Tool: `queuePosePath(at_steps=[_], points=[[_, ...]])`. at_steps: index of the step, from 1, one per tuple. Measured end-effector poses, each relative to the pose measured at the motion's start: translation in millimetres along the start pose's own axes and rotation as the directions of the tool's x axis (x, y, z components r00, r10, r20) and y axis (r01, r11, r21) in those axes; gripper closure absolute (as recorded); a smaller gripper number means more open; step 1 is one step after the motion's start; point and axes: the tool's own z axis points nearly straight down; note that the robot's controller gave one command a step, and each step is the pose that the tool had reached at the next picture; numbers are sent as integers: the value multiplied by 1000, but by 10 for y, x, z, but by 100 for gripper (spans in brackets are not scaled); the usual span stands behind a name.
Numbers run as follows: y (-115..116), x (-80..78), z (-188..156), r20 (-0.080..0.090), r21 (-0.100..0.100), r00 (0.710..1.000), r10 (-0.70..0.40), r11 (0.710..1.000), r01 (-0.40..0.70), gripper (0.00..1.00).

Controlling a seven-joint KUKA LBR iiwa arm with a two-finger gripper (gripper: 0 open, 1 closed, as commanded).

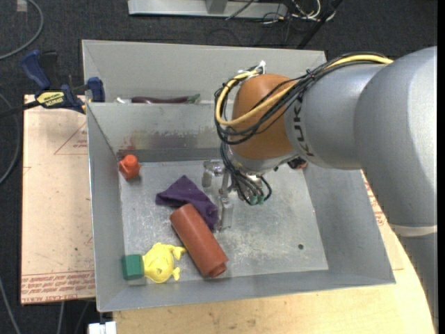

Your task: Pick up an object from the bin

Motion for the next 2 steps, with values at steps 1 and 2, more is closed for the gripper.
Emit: queuePosePath(at_steps=[1,2], points=[[82,-82,-164,12,-2,968,250,968,-250,0],[324,-247,-26,9,-3,919,394,919,-394,0]])
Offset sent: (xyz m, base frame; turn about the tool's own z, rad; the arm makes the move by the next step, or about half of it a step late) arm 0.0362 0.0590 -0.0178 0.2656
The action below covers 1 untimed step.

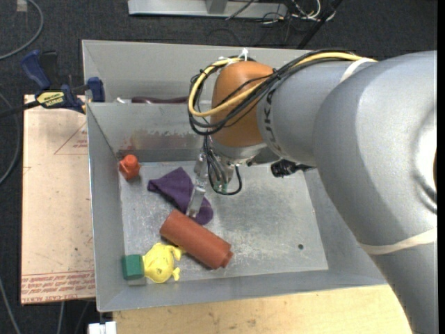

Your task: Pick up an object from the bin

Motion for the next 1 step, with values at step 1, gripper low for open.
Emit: queuePosePath(at_steps=[1], points=[[154,75,190,5,-2,999,-40,999,40,100]])
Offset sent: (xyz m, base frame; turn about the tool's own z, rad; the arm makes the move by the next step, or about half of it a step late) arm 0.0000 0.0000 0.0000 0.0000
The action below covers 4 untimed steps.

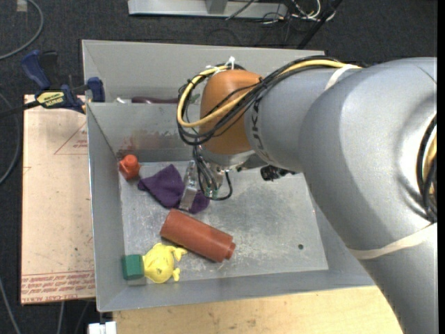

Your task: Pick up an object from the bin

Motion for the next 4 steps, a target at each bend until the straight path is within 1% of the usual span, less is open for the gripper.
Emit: queuePosePath(at_steps=[2,3,4], points=[[-5,10,-38,-2,1,1000,-1,1000,1,100],[-7,16,-188,-5,2,1000,-1,1000,1,100],[-1,6,-338,-1,0,1000,-1,1000,1,100]])
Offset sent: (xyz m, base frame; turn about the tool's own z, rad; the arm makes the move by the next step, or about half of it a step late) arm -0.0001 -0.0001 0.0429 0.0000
